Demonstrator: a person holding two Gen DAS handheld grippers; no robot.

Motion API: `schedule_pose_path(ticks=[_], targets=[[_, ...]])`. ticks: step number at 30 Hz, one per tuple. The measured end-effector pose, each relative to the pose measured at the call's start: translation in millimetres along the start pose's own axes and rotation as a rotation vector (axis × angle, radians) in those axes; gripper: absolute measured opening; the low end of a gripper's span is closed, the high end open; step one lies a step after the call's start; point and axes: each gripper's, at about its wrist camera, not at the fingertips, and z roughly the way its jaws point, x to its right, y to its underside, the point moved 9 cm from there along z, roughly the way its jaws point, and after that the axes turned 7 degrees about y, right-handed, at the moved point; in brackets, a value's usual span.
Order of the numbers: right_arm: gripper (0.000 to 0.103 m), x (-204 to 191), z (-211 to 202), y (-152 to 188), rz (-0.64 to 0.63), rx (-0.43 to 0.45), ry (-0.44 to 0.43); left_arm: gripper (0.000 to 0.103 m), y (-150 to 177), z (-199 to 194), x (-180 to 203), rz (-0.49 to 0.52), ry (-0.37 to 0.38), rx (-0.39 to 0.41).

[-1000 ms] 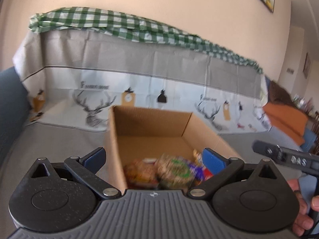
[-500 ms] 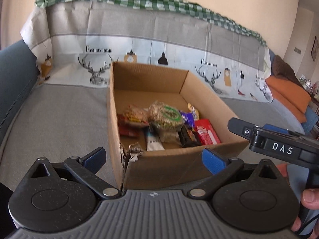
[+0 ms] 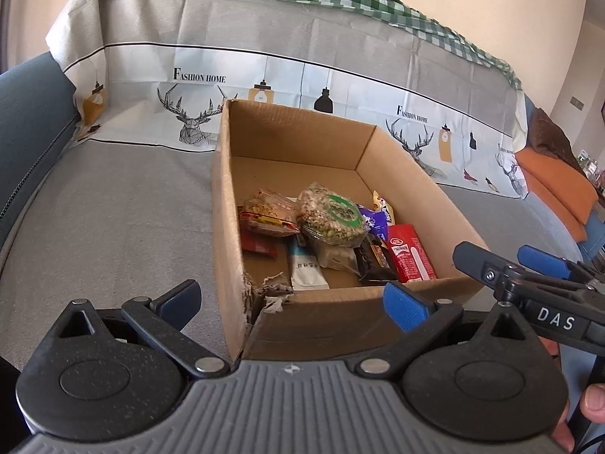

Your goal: Organize snacks

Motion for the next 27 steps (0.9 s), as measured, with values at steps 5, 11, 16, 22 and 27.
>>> schedule_pose_path(ticks=[5,11,16,22,27], targets=[[0.102,-1.8,1.1,-0.1,-0.007,-0.001,0.002,0.103,0.5,1.0,0.8,-0.003,0.004,-0.001],[0.102,-3.1,1.0,0.9,-0.012,0.000,0.001,0.103,0.7,1.1,0.2,-0.007,-0.001,-0.002],[0.102,-3.4,1.1,1.1,-0.013,0.000,0.001,0.103,1.1,1.1,0.6,-0.005,0.000,-0.002],[0.102,-3.7,1.0,1.1,-0.013,0.000,0.001,0.103,2.3,1.5,0.1,-0.007,0.005,-0.007],[0.102,-3.1,1.2,2.1,-0.022,0.000,0.003,0.103,2.5,1.8,0.8,-0.007,0.008,-0.007]])
